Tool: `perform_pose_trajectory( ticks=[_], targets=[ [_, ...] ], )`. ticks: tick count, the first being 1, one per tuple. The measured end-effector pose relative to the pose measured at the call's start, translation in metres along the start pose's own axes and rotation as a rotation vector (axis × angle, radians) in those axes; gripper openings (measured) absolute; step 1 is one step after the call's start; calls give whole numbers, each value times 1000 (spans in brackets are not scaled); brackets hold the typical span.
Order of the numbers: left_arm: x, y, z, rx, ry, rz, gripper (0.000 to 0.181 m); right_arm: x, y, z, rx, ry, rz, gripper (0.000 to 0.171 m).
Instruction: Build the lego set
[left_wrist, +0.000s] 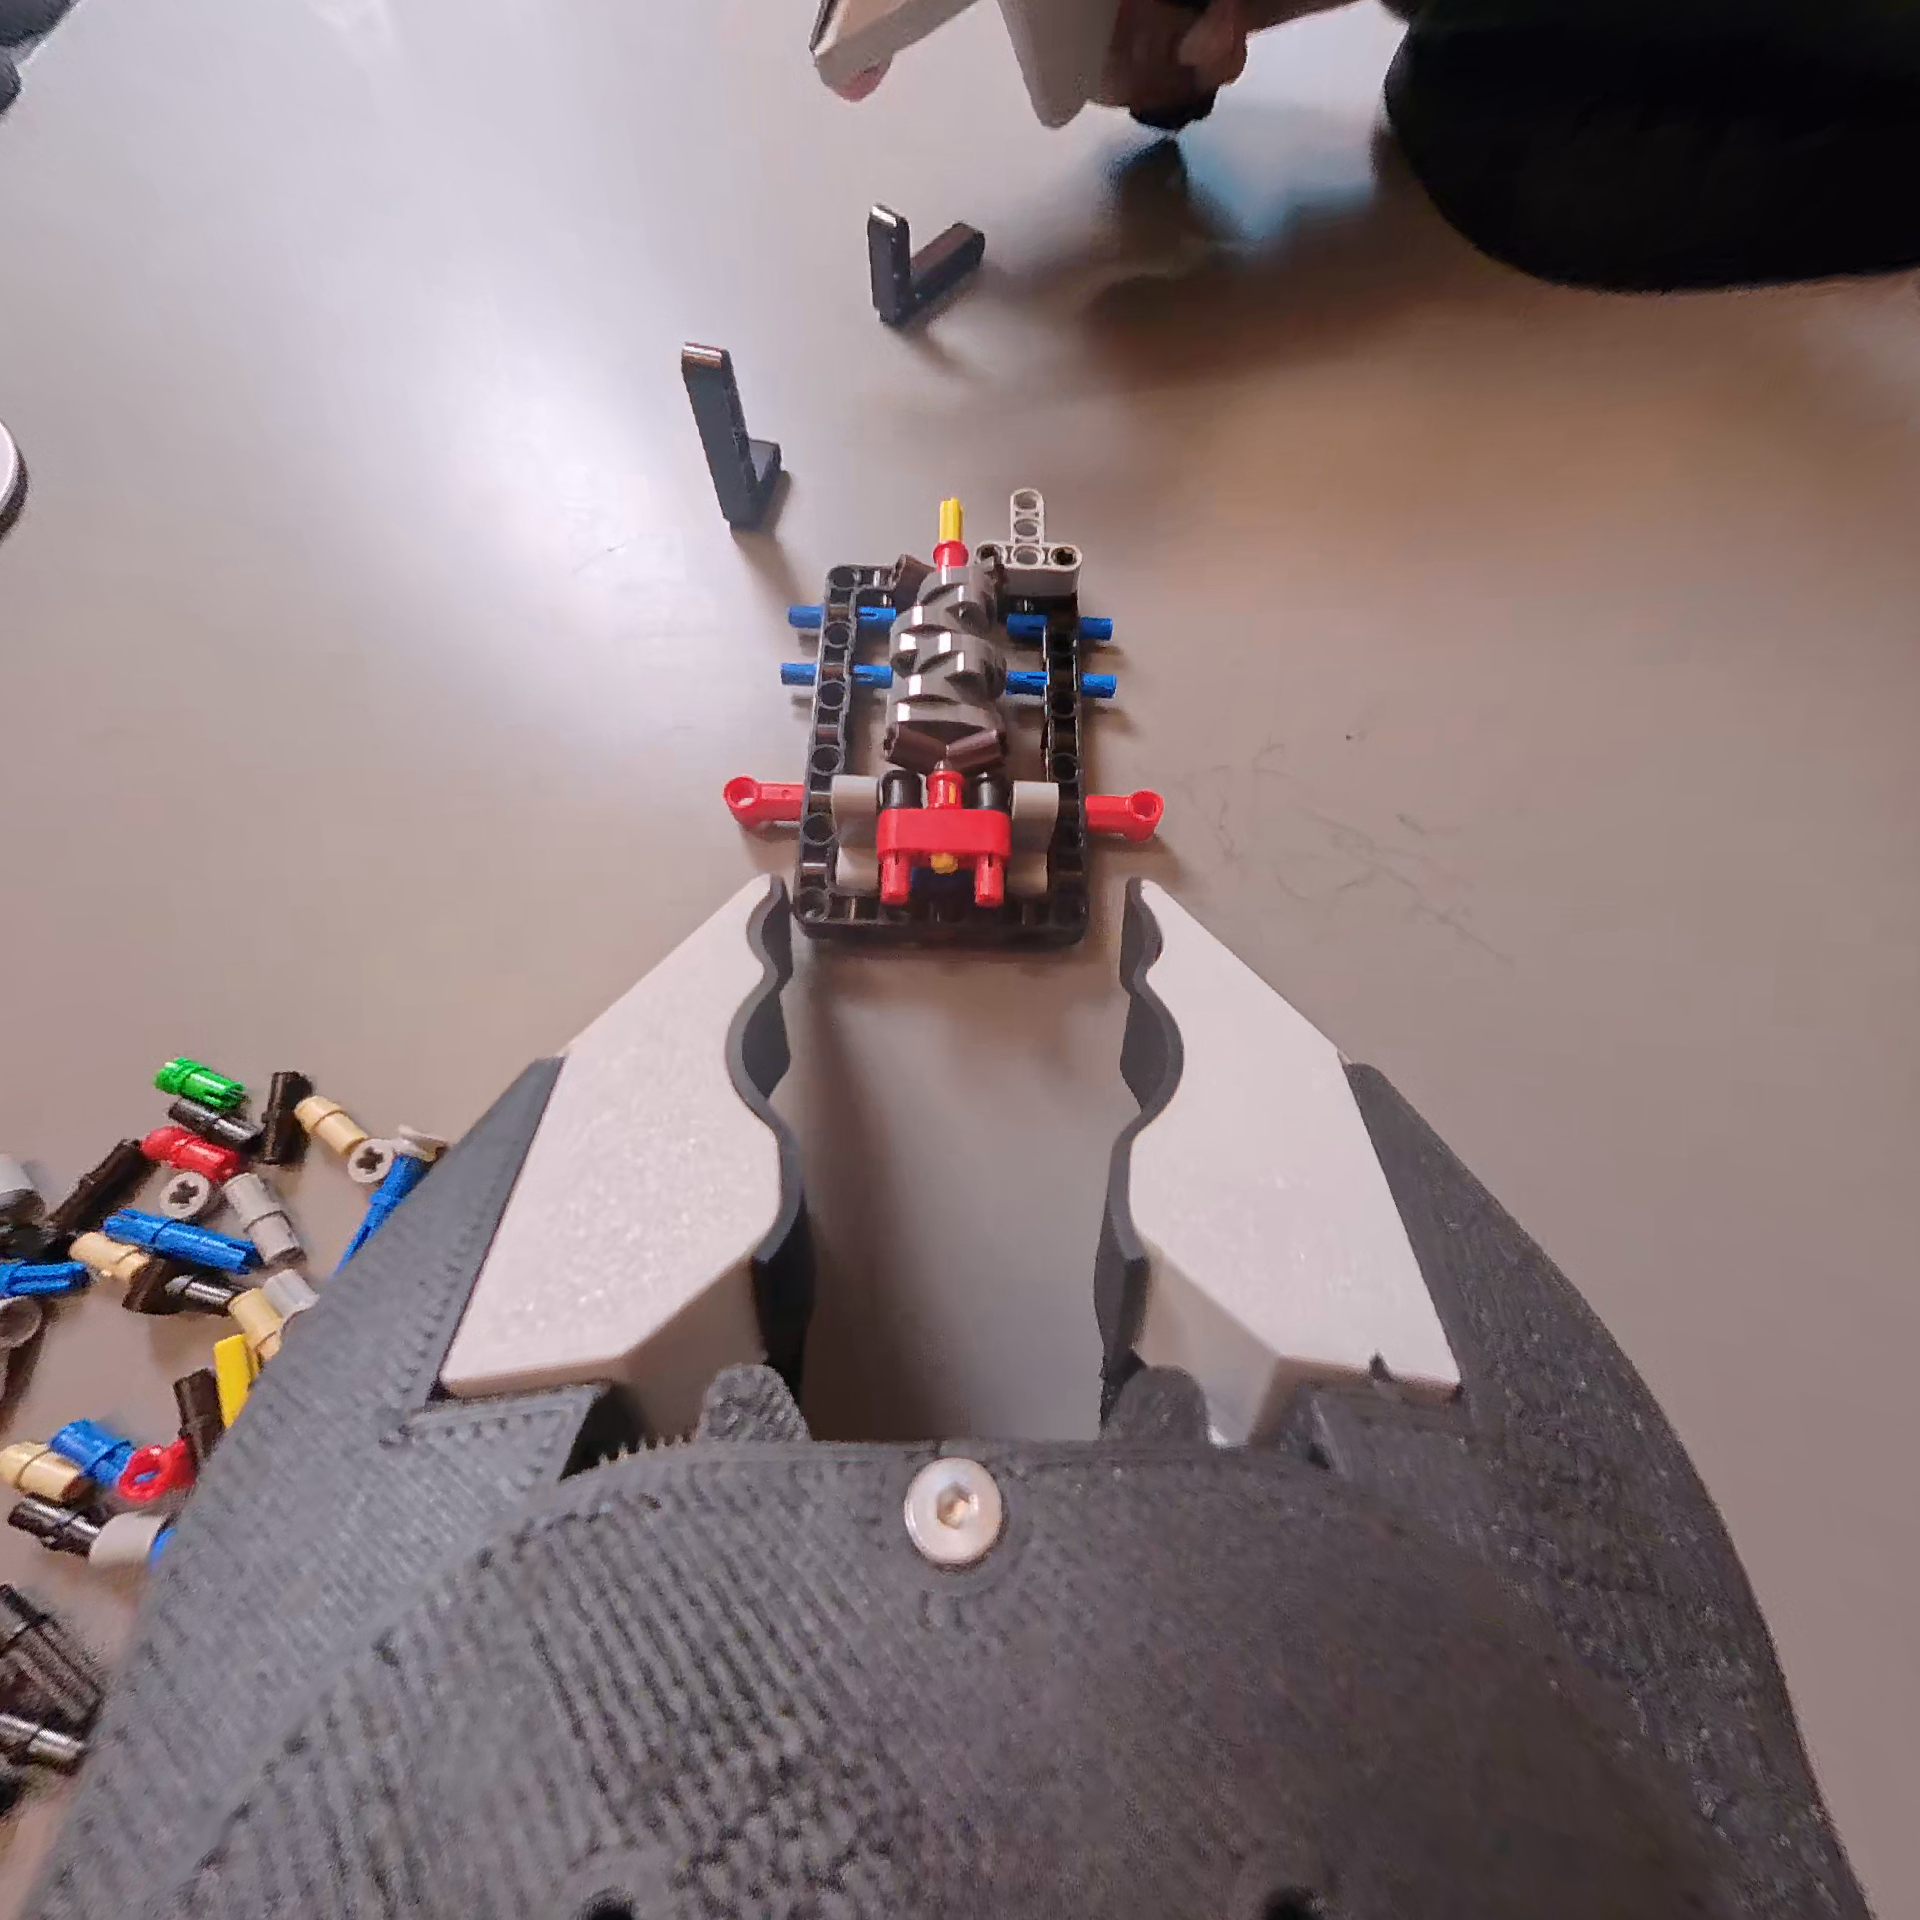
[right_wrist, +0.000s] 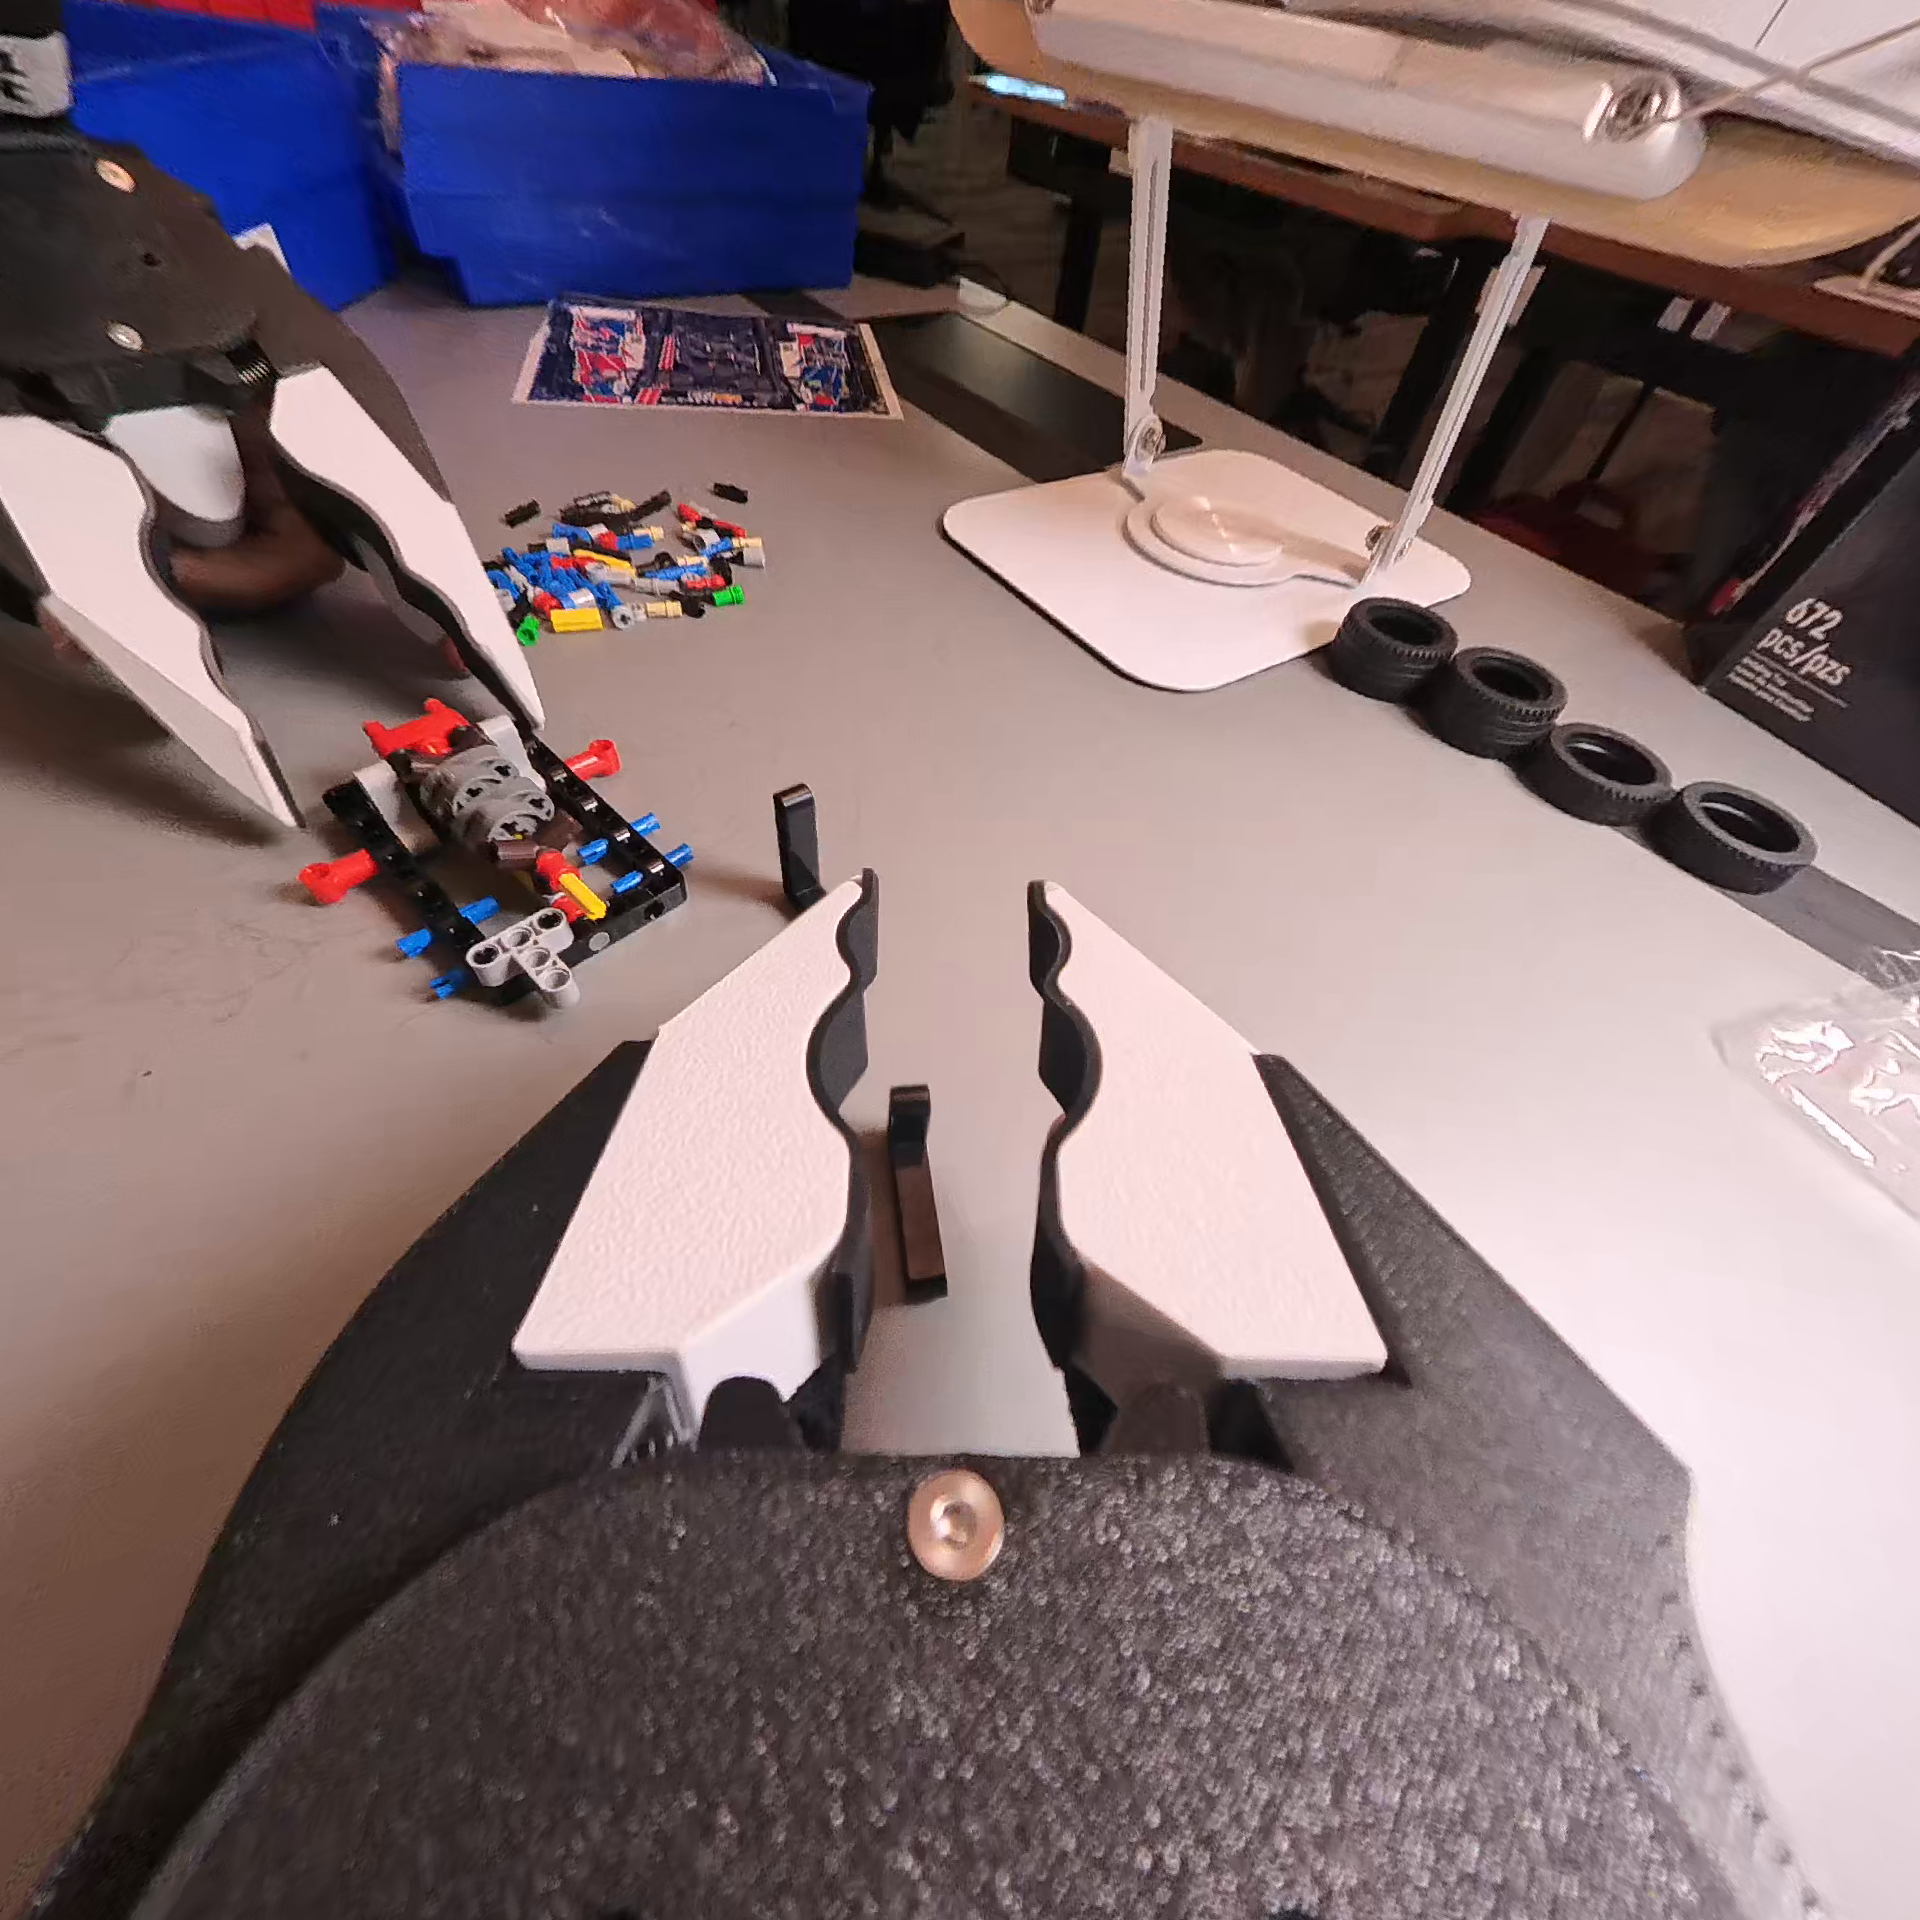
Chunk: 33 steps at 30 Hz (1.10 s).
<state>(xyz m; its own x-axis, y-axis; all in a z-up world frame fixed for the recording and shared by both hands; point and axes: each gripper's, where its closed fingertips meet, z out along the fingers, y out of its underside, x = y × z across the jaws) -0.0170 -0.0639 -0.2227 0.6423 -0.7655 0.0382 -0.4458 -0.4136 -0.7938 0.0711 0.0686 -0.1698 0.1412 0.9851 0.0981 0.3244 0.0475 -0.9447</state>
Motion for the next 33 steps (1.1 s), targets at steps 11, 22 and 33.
perform_pose_trajectory(
  ticks=[11, 22, 33],
  targets=[
    [-3, 4, 4, -35, -26, 16, 57, -11, -16, -3, 80, -50, 2, 25],
    [-4, 5, 3, -34, -33, 18, 57, 9, -17, -13, 86, -9, 87, 25],
    [-8, 5, 3, -34, -62, 18, 57, -1, 38, -12, -256, -63, -96, 26]
  ],
)
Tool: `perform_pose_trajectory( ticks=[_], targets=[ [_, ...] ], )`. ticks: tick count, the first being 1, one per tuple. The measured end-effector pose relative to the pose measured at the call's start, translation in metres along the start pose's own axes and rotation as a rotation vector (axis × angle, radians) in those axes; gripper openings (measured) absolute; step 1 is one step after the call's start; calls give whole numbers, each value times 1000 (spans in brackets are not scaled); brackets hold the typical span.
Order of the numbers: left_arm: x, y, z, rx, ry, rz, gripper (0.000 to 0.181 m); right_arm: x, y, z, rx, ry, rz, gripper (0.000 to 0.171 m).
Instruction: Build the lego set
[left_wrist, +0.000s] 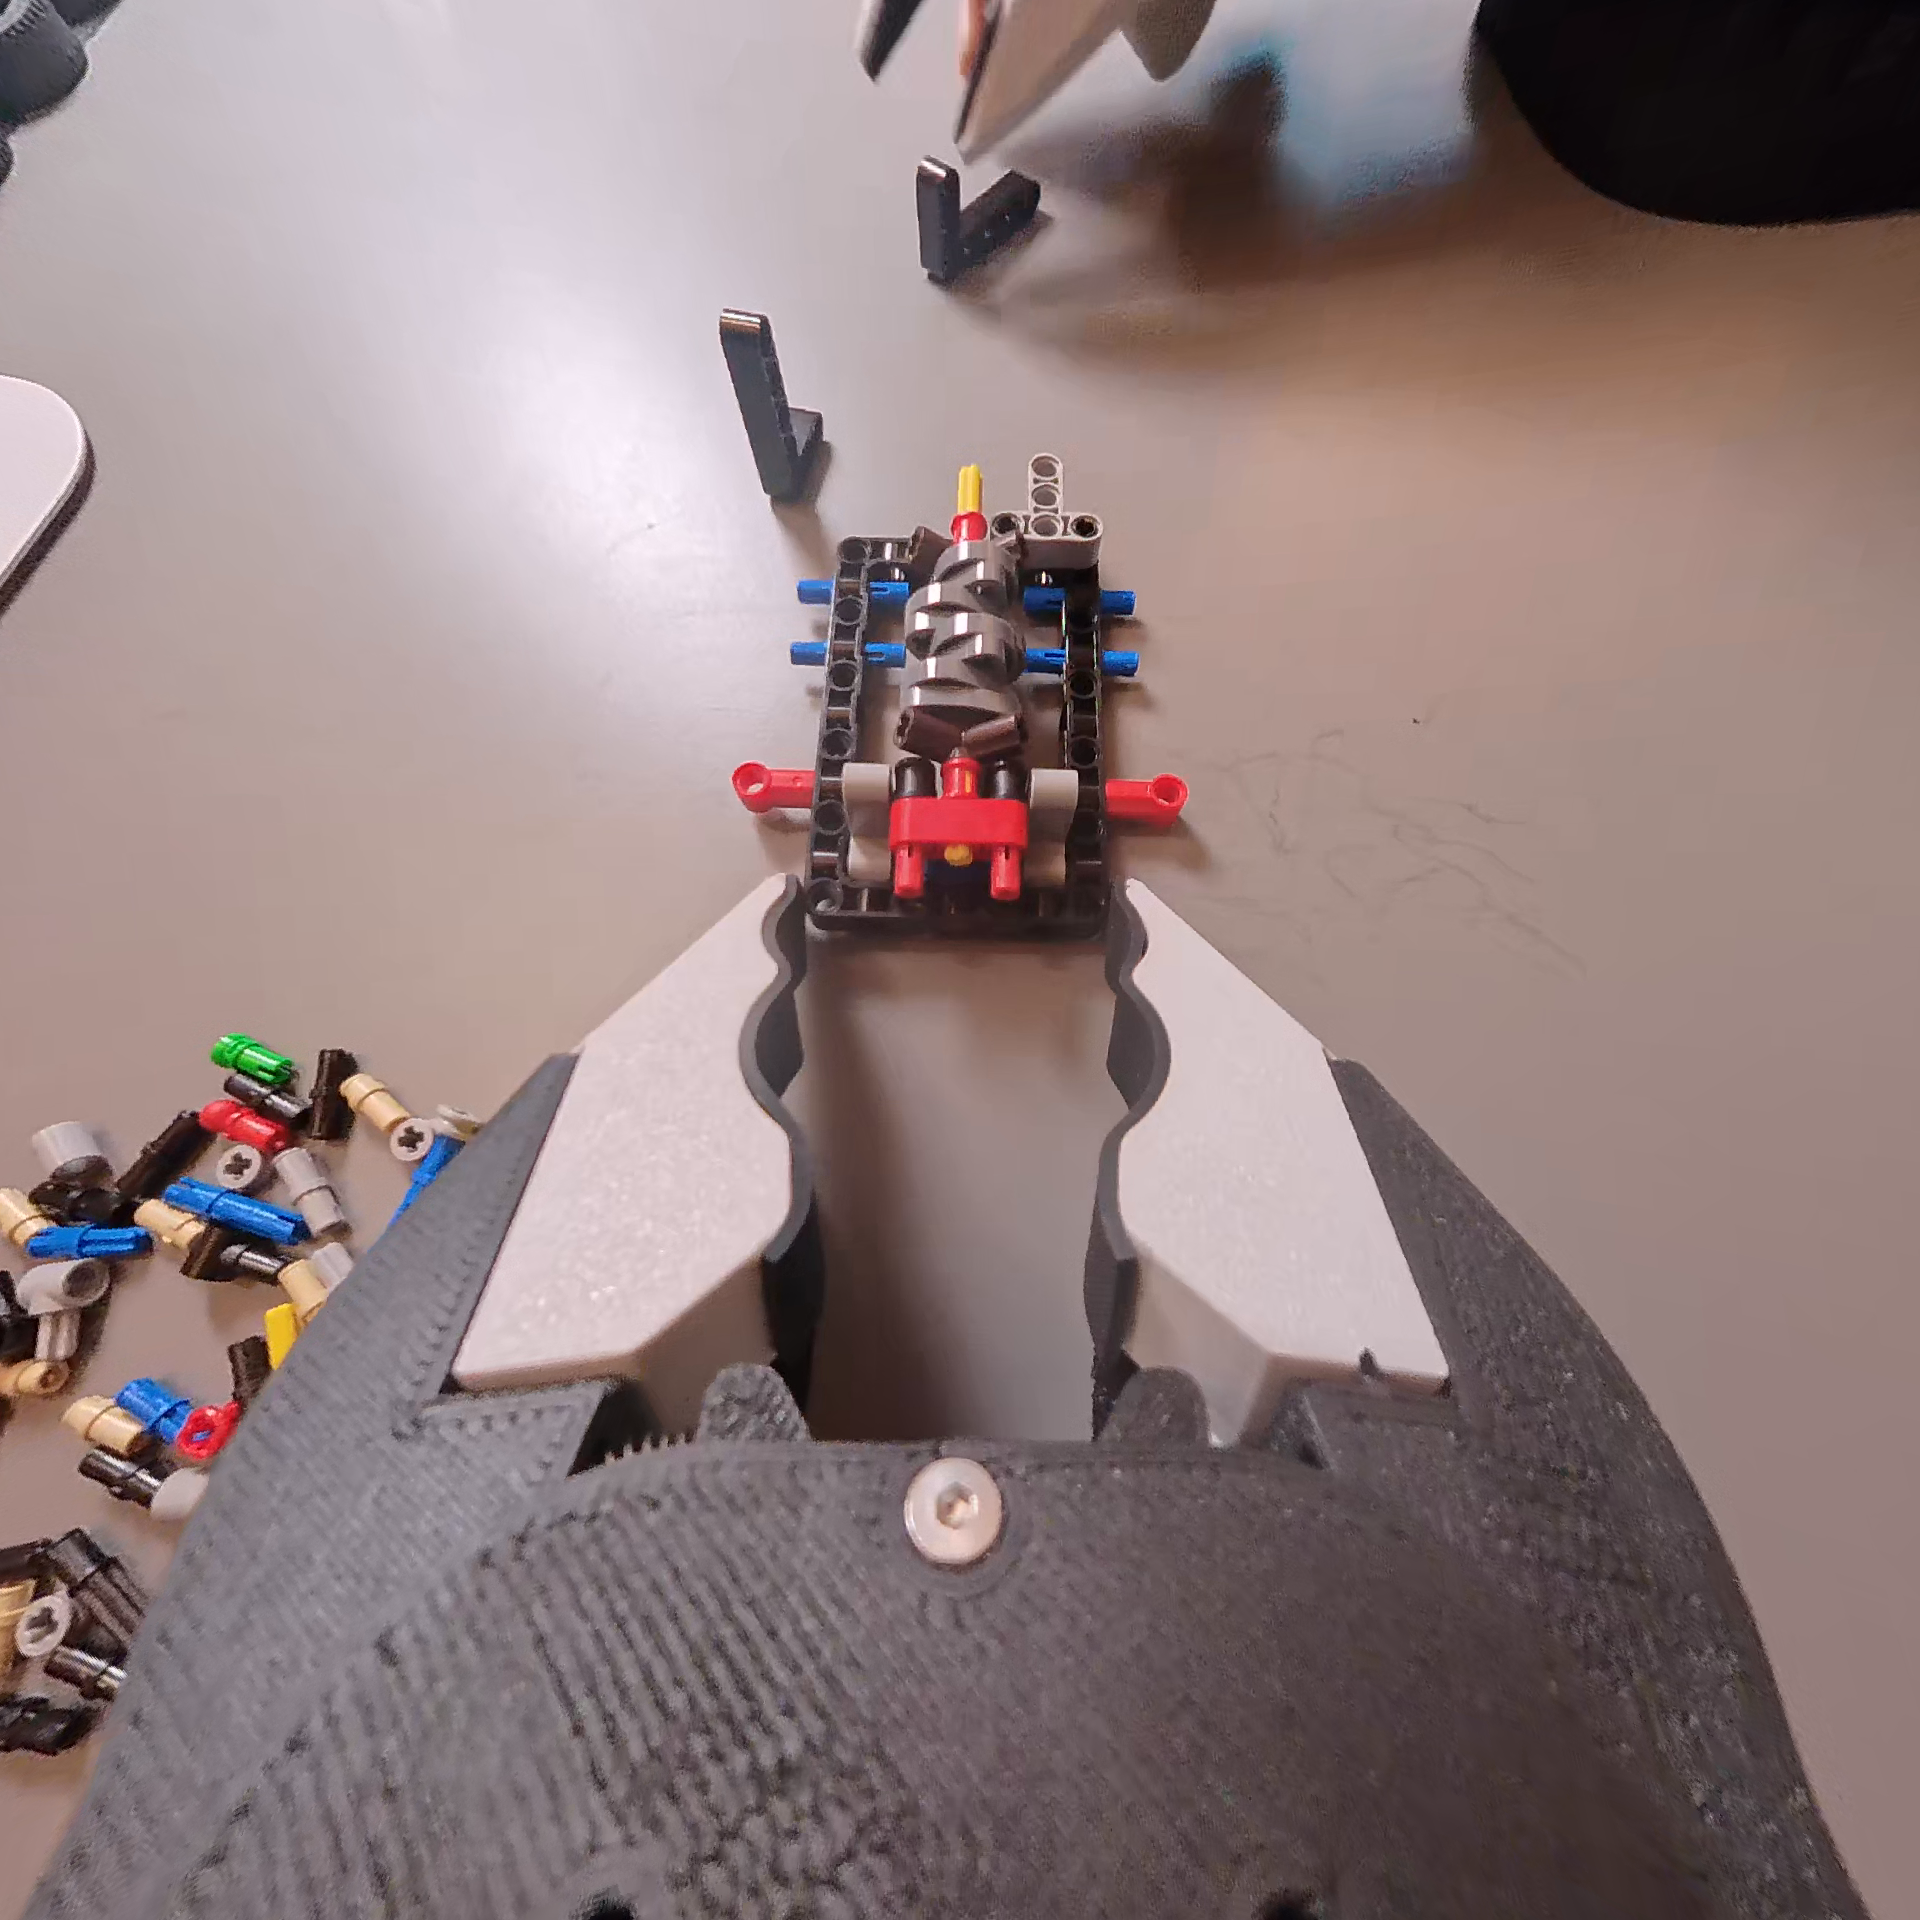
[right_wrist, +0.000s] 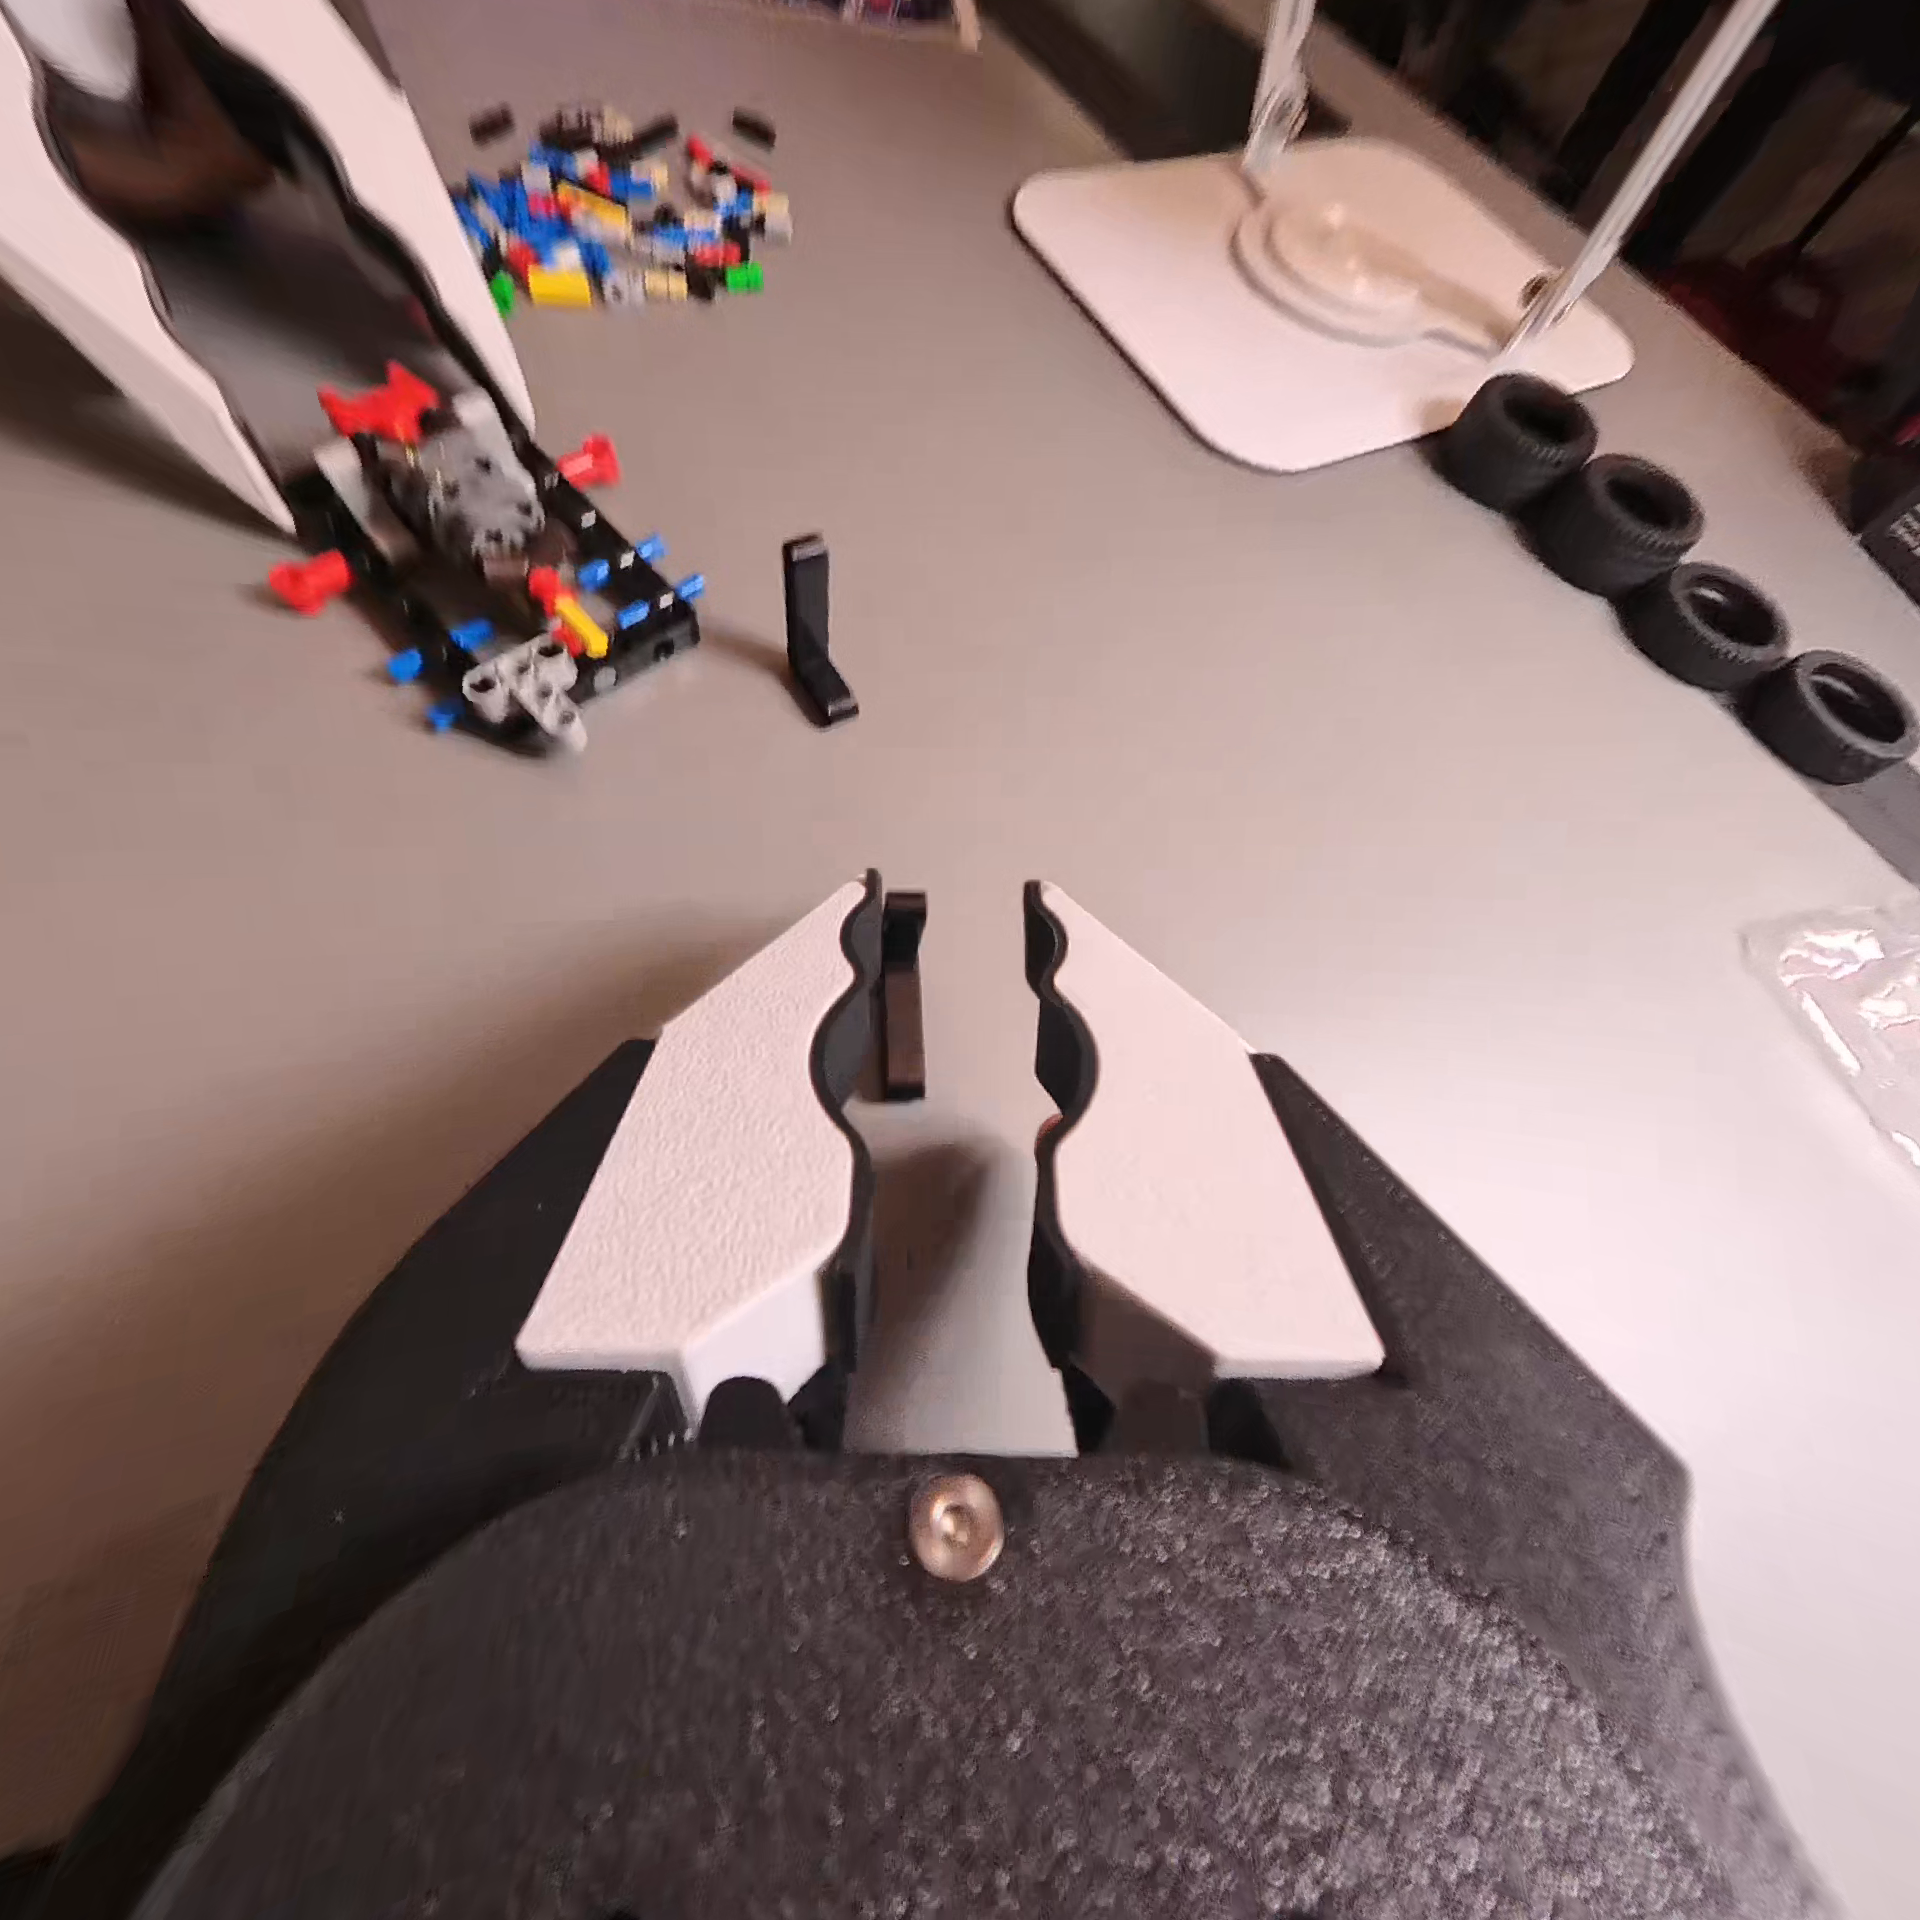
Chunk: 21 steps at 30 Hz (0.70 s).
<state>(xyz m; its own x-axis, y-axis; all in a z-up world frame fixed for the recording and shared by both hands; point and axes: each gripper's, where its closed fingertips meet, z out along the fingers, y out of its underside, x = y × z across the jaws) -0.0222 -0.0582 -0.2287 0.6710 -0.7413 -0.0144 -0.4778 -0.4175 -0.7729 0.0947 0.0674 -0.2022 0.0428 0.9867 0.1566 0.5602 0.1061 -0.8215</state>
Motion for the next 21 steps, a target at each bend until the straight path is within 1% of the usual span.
perform_pose_trajectory(
  ticks=[2, 5, 6, 7, 9, 11, 13, 14, 16, 18, 21],
  targets=[
    [-1, 0, 0, 0, -4, -1, 57, -8, 13, 1, -81, -34, -39, 26],
    [-1, 0, 0, 0, -11, 2, 57, -11, 24, 1, -155, -25, -102, 25],
    [-1, 0, 0, -1, -13, 4, 57, -12, 25, 1, -170, -23, -116, 19],
    [-2, 0, 0, -1, -15, 4, 57, -12, 26, 1, -181, -13, -135, 8],
    [-1, 0, 0, 1, -11, 8, 57, -12, 26, 1, -200, 6, -171, 5],
    [0, -5, -4, 37, 6, 27, 65, -16, 25, 0, -202, -8, -189, 5],
    [-3, -21, -17, 135, 2, 19, 65, -30, 13, -1, -137, -68, -191, 4],
    [-3, -34, -25, 204, 11, 6, 62, -38, 1, -2, -90, -101, -180, 0],
    [10, -57, -37, 318, 80, -25, 52, -66, -26, -4, 9, -208, -155, 0],
    [29, -68, -33, 340, 154, -46, 48, -103, -49, -2, 71, -333, -162, 0],
    [57, -61, -16, 277, 229, -16, 43, -137, -61, 9, 78, -401, -215, 0]
  ],
)
